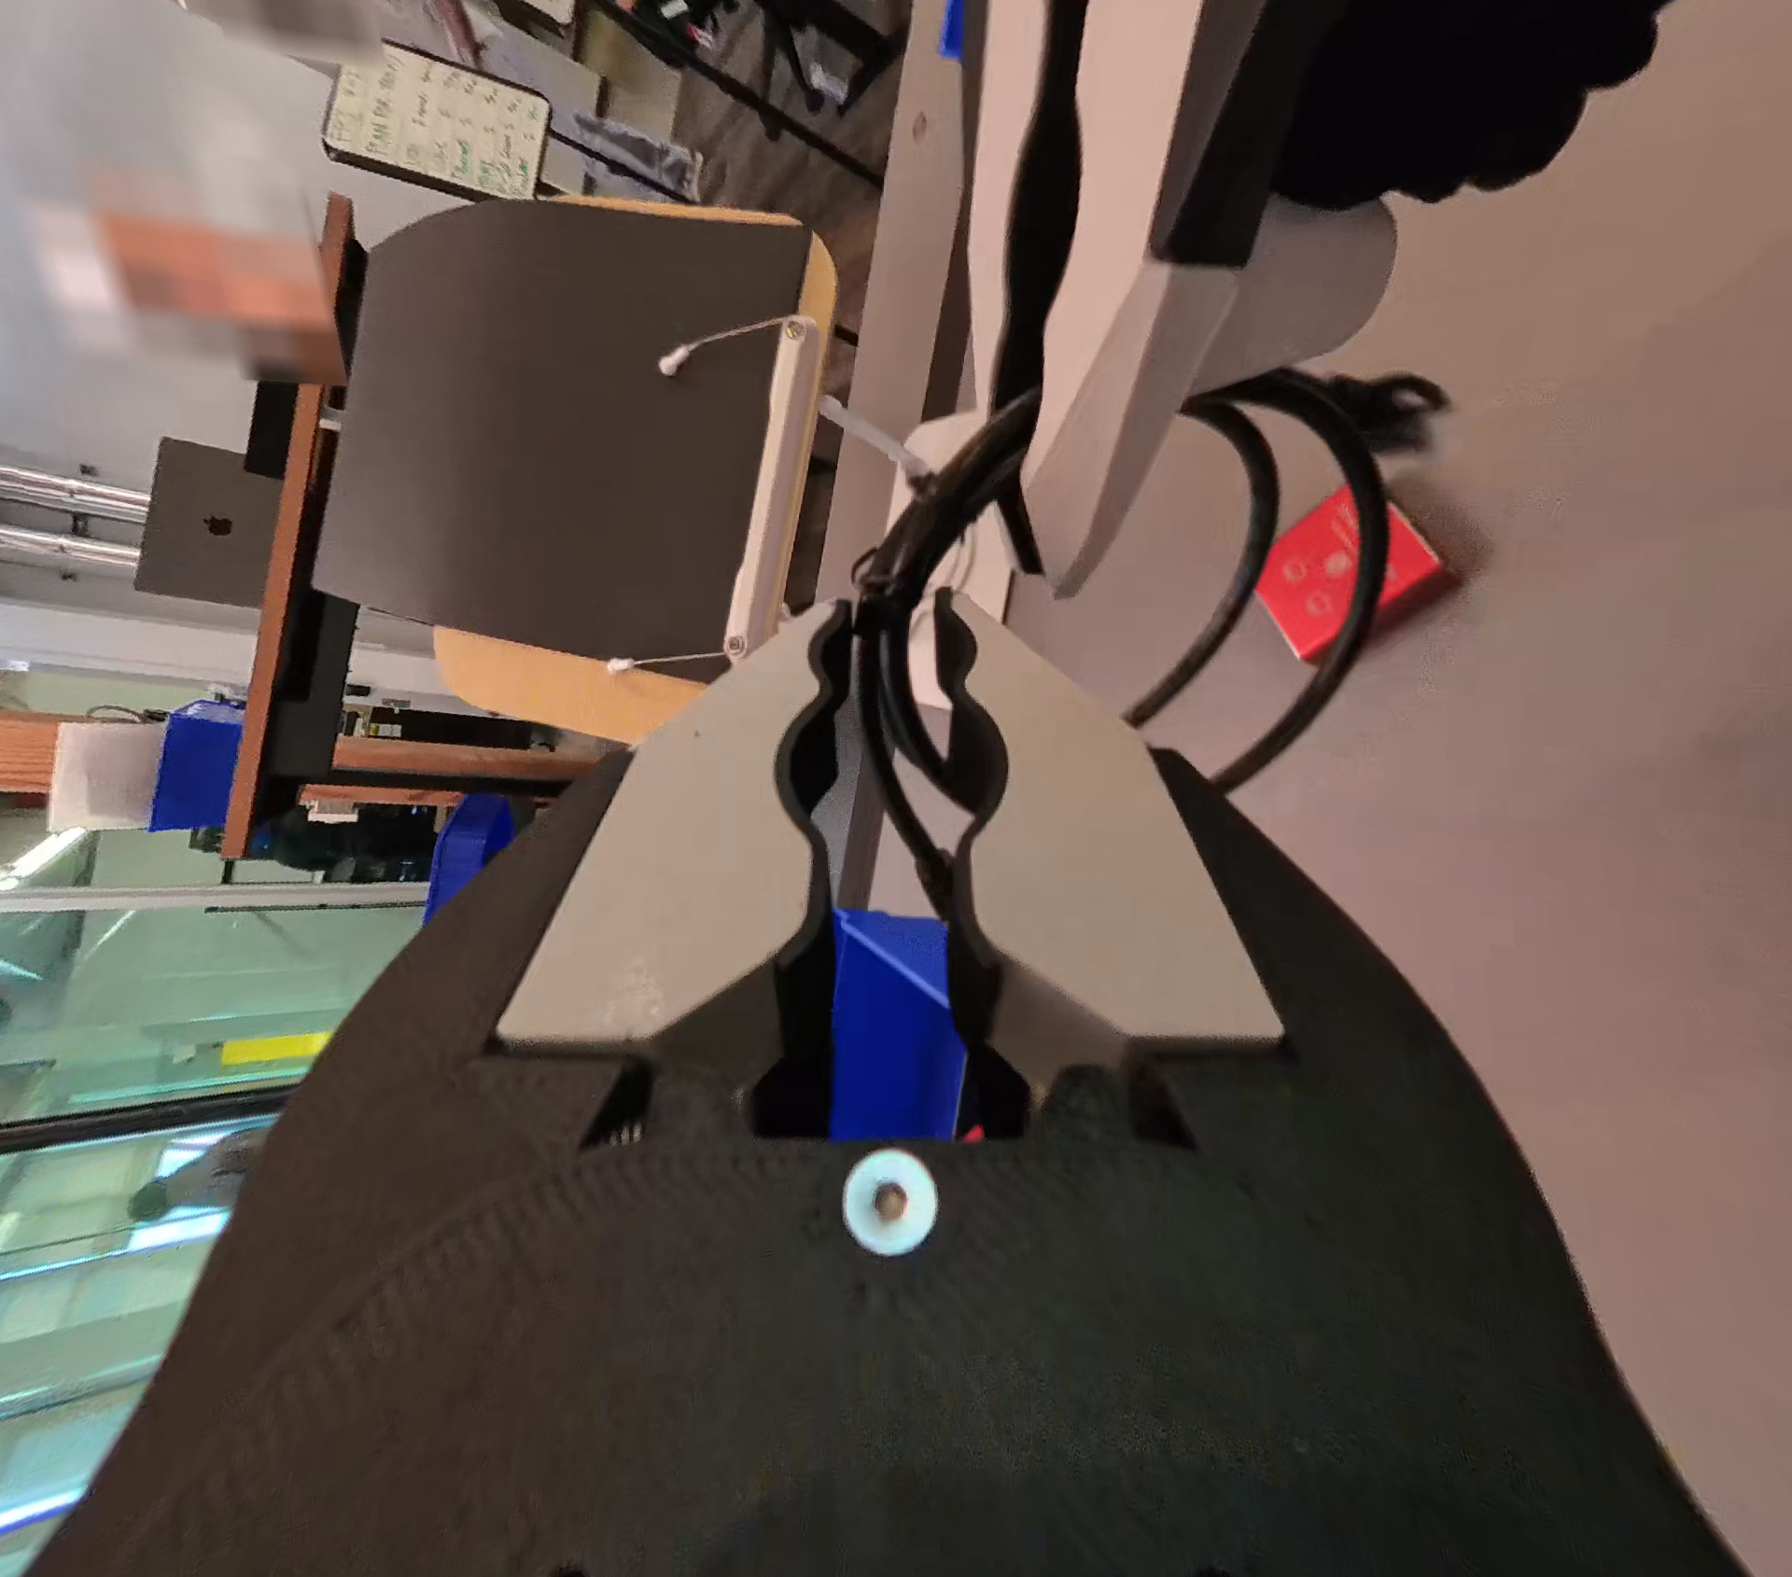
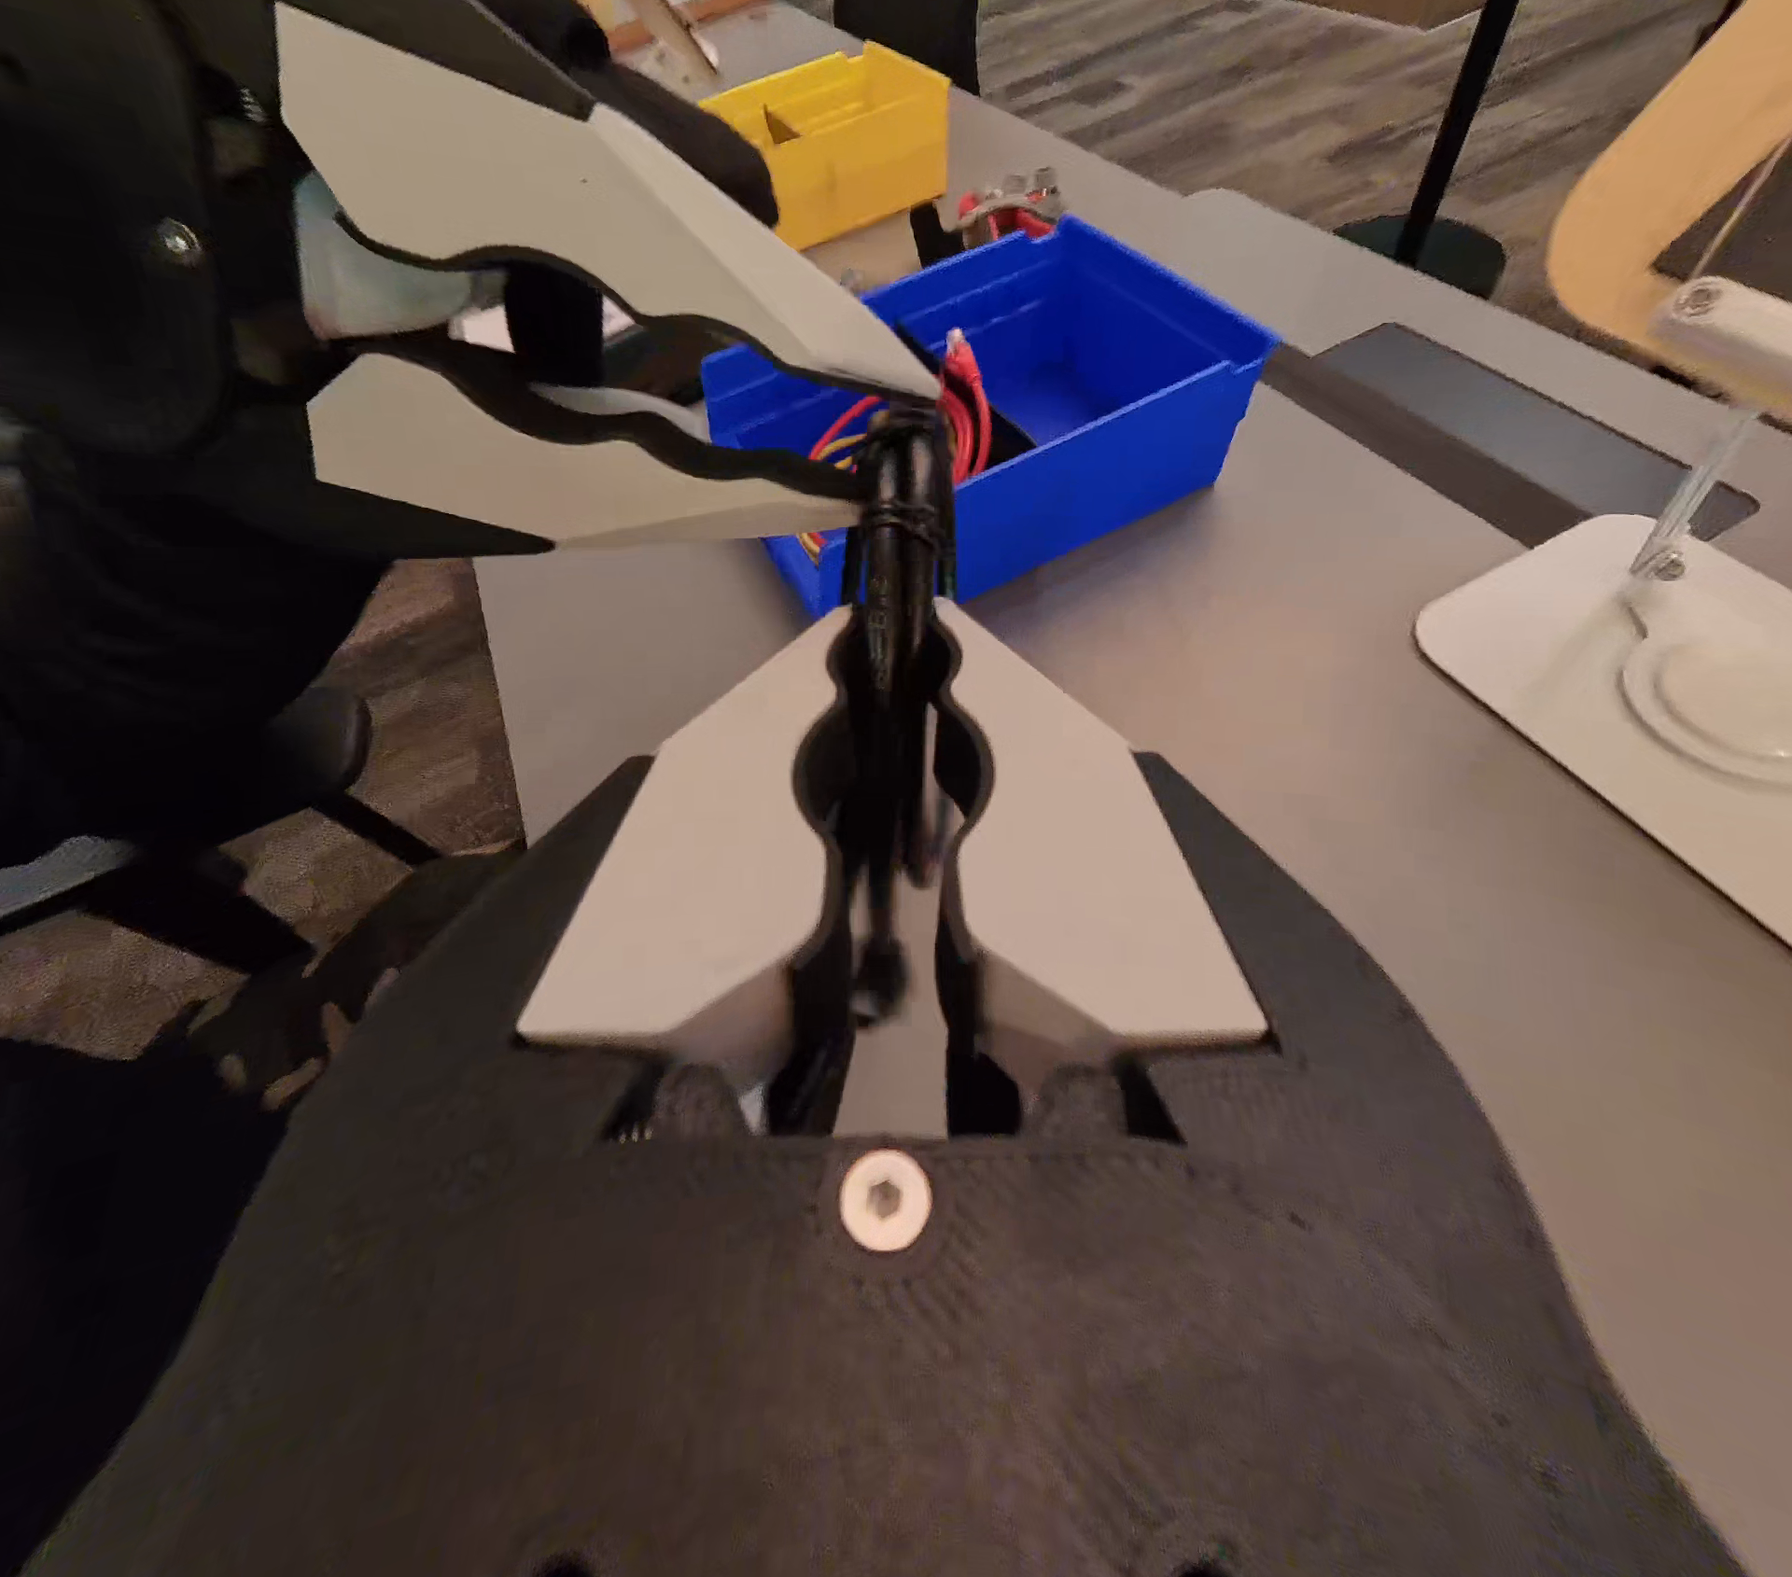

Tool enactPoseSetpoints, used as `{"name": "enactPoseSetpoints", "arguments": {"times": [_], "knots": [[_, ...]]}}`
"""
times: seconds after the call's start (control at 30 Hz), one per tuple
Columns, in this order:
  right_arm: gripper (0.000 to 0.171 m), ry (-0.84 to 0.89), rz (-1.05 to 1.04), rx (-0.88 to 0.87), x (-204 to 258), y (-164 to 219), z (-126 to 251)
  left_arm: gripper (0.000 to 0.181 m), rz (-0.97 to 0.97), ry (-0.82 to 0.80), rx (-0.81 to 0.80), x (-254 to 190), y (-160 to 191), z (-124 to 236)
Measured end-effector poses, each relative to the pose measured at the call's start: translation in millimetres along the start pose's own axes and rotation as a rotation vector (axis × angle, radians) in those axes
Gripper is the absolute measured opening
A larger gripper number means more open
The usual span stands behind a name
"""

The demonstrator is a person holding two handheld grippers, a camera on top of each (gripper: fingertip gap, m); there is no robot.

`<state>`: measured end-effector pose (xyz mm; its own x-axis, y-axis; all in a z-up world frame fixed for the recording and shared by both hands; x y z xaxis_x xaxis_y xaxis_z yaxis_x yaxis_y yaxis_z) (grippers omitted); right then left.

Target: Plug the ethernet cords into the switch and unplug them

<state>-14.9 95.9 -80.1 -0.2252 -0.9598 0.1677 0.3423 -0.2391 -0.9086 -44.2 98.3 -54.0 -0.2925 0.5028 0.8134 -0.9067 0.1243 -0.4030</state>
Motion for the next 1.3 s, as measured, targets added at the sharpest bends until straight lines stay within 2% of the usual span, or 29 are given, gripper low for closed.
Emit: {"name": "enactPoseSetpoints", "arguments": {"times": [0.1, 0.23, 0.37, 0.63, 0.7, 0.83, 0.87, 0.93, 1.03, 1.13, 1.2, 1.27, 1.3], "knots": [[0.006, -0.031, -0.086, -0.076, -14, -7, 19, 0.034, 0.046, -0.051, 0.002, 16, 7, 4], [0.006, -0.100, -0.186, -0.191, -30, -16, 49, 0.038, 0.148, 0.008, -0.048, 23, 24, 10], [0.005, -0.172, -0.215, -0.281, -35, -26, 71, 0.039, 0.260, 0.081, -0.082, 17, 39, -5], [0.005, -0.258, -0.231, -0.292, -28, -24, 65, 0.039, 0.290, 0.076, -0.156, 3, 24, -26], [0.005, -0.269, -0.223, -0.281, -26, -22, 60, 0.012, 0.259, 0.059, -0.160, 0, 25, -28], [0.007, -0.243, -0.199, -0.294, -30, -21, 61, 0.010, 0.225, -0.060, -0.194, 14, 24, -18], [0.011, -0.240, -0.202, -0.305, -32, -23, 64, 0.009, 0.185, -0.113, -0.187, 19, 23, -14], [0.035, -0.230, -0.218, -0.334, -36, -30, 74, 0.009, 0.052, -0.239, -0.149, 26, 19, -5], [0.047, -0.180, -0.153, -0.356, -34, -42, 90, 0.009, -0.109, -0.350, -0.127, 24, 4, 4], [0.054, -0.172, -0.035, -0.294, -13, -47, 90, 0.010, -0.219, -0.388, -0.144, 14, -17, 8], [0.055, -0.146, 0.067, -0.213, -1, -42, 79, 0.009, -0.261, -0.389, -0.182, 6, -33, 13], [0.049, -0.109, 0.175, -0.132, 8, -33, 69, 0.009, -0.273, -0.384, -0.207, 1, -44, 17], [0.040, -0.097, 0.220, -0.109, 12, -30, 65, 0.009, -0.275, -0.385, -0.219, 0, -48, 19]]}}
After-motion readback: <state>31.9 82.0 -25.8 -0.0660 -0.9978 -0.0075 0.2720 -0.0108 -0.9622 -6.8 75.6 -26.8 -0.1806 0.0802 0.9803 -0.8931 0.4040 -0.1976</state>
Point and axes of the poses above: each gripper's, where its closed fingertips meet, z back along the fingers, y out of its underside, x = y × z across the jaws, the point moved 2 cm from there along z, back along the fingers, and after that the axes turned 3 degrees about x, right-handed, at the moved point
